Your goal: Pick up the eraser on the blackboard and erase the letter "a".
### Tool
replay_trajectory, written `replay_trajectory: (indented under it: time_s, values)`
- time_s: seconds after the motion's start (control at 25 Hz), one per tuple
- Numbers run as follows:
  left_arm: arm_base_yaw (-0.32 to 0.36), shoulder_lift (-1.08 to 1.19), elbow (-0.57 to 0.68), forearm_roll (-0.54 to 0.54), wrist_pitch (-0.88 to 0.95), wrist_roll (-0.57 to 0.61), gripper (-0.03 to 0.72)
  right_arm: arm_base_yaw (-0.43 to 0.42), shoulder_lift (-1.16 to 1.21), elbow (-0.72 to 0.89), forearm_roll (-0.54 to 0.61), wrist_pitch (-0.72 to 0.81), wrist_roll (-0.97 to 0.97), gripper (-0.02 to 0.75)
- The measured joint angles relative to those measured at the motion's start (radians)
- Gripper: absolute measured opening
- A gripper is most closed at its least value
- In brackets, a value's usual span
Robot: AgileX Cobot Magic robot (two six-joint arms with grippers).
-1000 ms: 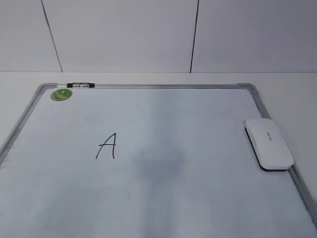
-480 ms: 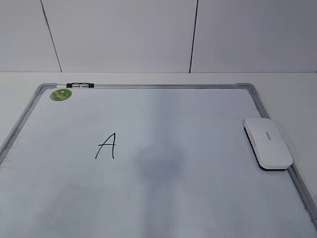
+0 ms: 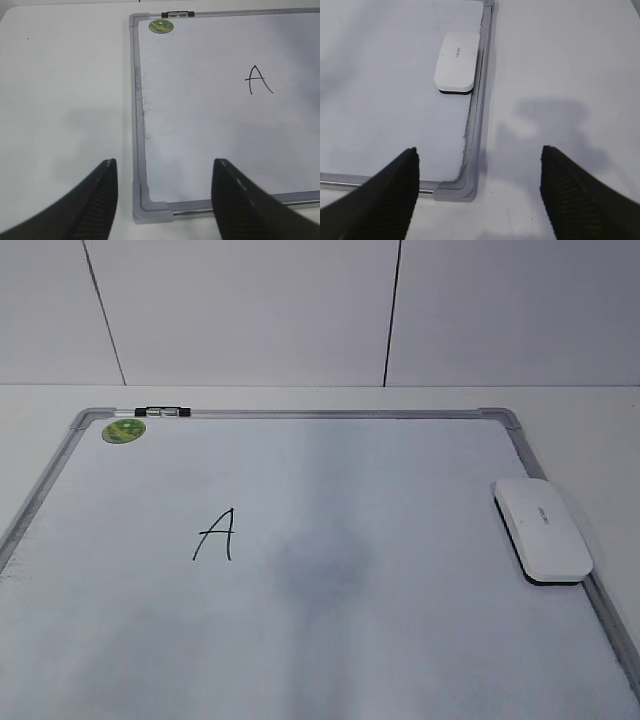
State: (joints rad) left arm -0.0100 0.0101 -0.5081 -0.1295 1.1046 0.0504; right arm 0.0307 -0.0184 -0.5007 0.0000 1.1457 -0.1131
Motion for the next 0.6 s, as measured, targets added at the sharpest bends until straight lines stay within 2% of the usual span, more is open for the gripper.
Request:
replay_trajectory:
  time_s: [0.6]
  values:
    - [0.000, 0.000, 0.000, 0.000, 0.000, 0.000, 0.442, 0.000, 0.000, 0.000, 0.000, 0.000, 0.002, 0.580]
